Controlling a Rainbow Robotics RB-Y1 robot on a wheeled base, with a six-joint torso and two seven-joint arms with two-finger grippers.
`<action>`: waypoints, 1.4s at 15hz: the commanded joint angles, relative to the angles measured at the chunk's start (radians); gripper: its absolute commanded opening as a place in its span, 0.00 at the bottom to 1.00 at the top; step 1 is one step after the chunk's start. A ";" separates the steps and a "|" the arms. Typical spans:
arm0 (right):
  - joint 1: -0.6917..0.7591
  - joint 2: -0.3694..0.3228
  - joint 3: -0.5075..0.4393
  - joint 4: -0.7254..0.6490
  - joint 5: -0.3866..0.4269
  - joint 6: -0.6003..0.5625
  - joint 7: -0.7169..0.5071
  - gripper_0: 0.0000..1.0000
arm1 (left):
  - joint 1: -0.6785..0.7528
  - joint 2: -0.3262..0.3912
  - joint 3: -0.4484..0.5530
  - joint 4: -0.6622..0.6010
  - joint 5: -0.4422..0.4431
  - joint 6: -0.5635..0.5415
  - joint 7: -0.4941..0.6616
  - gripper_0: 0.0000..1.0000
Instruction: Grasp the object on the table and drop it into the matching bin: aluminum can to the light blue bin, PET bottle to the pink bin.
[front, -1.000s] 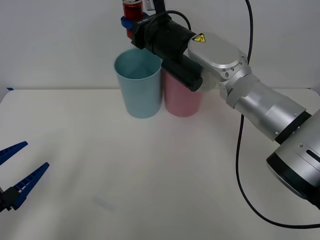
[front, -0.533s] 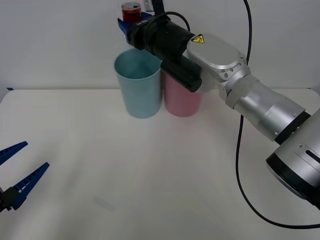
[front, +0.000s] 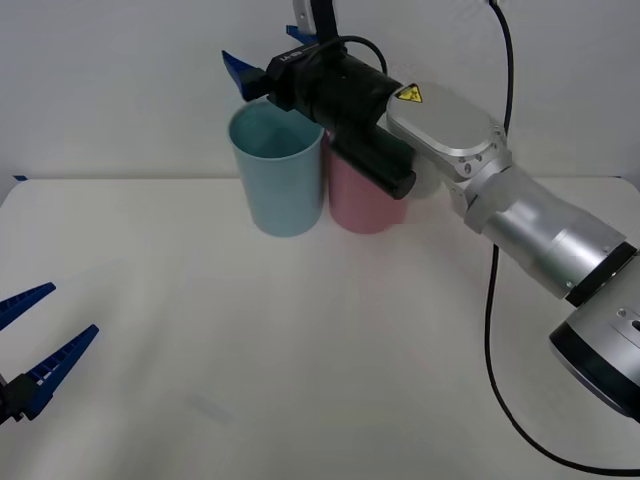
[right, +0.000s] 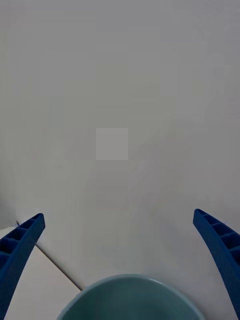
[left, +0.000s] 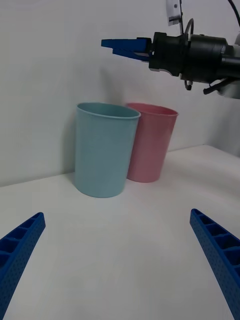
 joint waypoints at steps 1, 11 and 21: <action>0.082 -0.060 0.000 -0.130 0.006 -0.001 0.000 1.00 | 0.000 0.000 0.000 0.000 0.000 0.000 0.000 1.00; 0.523 -0.403 -0.069 -0.703 0.005 -0.065 -0.002 1.00 | 0.000 0.000 0.000 0.000 0.000 0.000 0.000 1.00; 1.007 -0.486 -0.462 -0.917 -0.012 -0.352 0.017 1.00 | 0.000 0.000 0.000 0.000 0.000 0.000 0.000 1.00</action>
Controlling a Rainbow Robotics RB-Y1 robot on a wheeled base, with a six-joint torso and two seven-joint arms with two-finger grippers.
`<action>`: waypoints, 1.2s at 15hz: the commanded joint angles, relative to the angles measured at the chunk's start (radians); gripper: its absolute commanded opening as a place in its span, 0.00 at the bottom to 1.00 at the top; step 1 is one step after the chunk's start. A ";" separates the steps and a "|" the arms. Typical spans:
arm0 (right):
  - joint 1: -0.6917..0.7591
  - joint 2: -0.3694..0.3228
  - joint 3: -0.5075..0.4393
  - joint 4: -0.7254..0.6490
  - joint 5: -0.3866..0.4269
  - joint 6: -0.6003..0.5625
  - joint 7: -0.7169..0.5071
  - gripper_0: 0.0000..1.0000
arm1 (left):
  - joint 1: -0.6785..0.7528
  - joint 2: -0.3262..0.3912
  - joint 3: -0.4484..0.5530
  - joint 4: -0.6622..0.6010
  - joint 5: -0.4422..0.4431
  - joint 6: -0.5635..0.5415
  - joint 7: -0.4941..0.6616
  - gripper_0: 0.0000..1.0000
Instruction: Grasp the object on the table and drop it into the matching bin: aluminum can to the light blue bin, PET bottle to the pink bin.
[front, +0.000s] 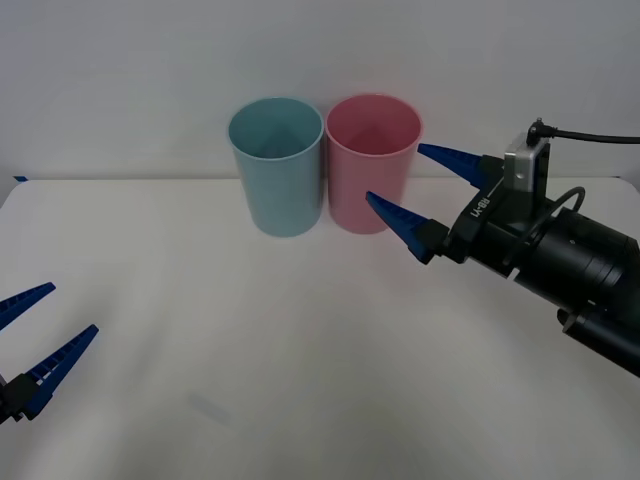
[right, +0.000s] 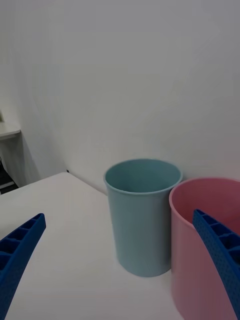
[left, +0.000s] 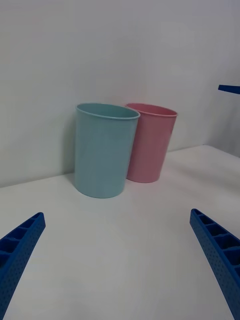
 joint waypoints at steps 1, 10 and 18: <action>0.103 0.019 -0.111 -0.001 -0.004 -0.099 0.015 1.00 | 0.000 0.000 0.000 0.000 0.000 0.000 0.000 1.00; 0.422 0.132 -0.453 -0.001 0.030 -0.403 0.110 1.00 | 0.000 0.000 0.000 0.000 0.000 0.000 0.000 1.00; 0.614 0.299 -0.744 -0.001 0.088 -0.600 0.182 1.00 | 0.000 0.000 0.000 0.000 0.000 0.000 0.000 1.00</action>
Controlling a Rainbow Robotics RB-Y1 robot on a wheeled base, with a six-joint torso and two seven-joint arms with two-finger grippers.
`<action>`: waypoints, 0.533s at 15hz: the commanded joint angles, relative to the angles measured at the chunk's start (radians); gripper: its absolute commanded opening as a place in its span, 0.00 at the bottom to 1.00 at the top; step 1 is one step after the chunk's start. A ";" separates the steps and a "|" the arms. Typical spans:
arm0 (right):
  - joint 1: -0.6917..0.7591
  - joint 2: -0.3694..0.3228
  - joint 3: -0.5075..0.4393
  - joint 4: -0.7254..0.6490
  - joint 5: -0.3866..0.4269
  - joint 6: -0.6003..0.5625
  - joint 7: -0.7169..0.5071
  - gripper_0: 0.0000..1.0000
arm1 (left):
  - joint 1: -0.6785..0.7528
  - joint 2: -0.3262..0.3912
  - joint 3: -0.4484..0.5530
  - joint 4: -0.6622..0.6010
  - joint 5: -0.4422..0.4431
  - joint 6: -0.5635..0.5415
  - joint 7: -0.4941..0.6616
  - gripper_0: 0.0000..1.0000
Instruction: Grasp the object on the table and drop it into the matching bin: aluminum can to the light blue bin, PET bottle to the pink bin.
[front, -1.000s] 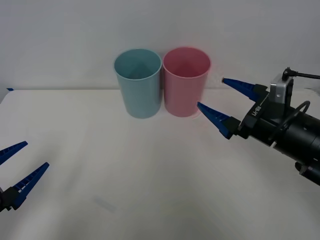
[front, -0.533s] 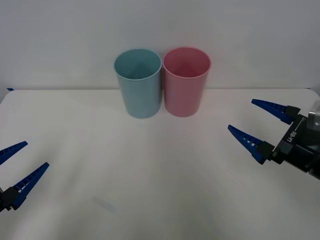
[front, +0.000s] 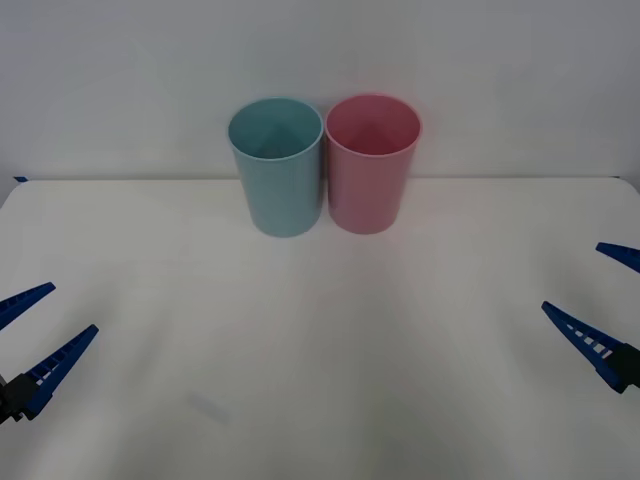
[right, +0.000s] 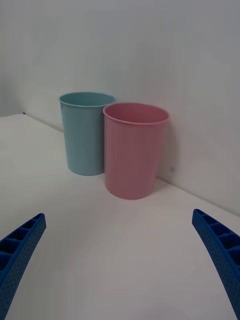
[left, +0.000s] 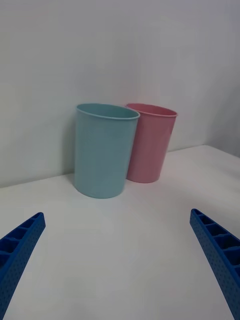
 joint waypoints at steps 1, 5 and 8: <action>0.038 0.035 -0.028 0.000 0.000 -0.006 0.014 1.00 | 0.000 0.000 0.000 0.000 0.000 0.000 0.000 1.00; 0.040 0.082 -0.041 0.043 -0.001 -0.032 0.016 1.00 | 0.000 0.000 0.000 0.000 0.000 0.000 0.000 1.00; 0.041 0.093 -0.041 0.049 -0.001 -0.042 0.016 1.00 | 0.000 0.000 0.000 0.000 0.000 0.000 0.000 1.00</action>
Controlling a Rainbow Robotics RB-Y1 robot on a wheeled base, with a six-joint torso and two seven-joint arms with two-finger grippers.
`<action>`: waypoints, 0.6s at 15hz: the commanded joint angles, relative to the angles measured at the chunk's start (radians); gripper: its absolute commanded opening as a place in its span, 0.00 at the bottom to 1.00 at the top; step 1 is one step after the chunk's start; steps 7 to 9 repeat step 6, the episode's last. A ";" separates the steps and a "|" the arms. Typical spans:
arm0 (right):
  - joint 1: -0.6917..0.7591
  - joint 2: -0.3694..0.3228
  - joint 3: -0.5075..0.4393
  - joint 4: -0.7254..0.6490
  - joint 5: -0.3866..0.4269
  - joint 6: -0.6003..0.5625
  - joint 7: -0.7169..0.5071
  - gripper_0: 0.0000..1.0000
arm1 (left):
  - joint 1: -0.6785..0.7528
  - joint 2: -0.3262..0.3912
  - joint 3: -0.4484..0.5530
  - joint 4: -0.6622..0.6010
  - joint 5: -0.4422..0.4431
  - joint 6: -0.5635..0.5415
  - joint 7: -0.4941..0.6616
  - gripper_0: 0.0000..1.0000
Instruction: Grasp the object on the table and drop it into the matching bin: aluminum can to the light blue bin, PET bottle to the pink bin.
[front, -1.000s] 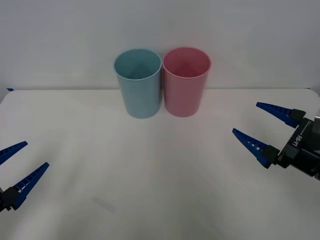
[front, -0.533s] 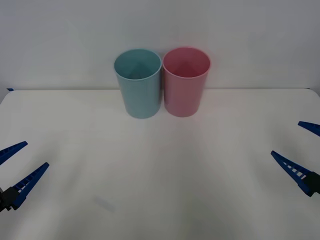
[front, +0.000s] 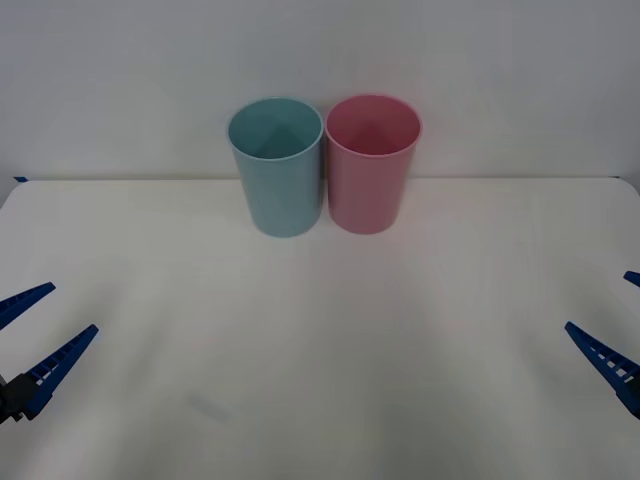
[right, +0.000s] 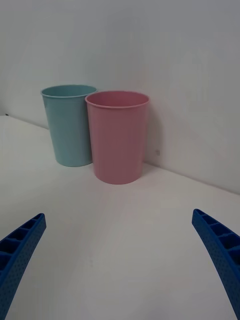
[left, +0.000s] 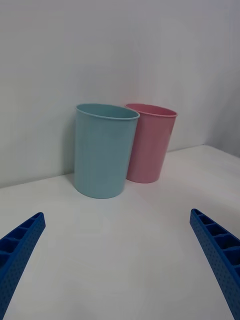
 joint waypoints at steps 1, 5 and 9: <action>0.000 0.015 0.000 0.001 0.000 -0.008 -0.004 1.00 | 0.000 0.000 0.000 0.000 0.000 0.000 0.000 1.00; 0.001 0.025 0.000 0.001 0.003 -0.008 -0.006 1.00 | 0.000 0.000 0.000 0.000 0.000 0.000 0.000 1.00; 0.001 0.025 0.000 0.001 0.003 -0.008 -0.006 1.00 | 0.000 0.000 0.000 0.000 0.000 0.000 0.000 1.00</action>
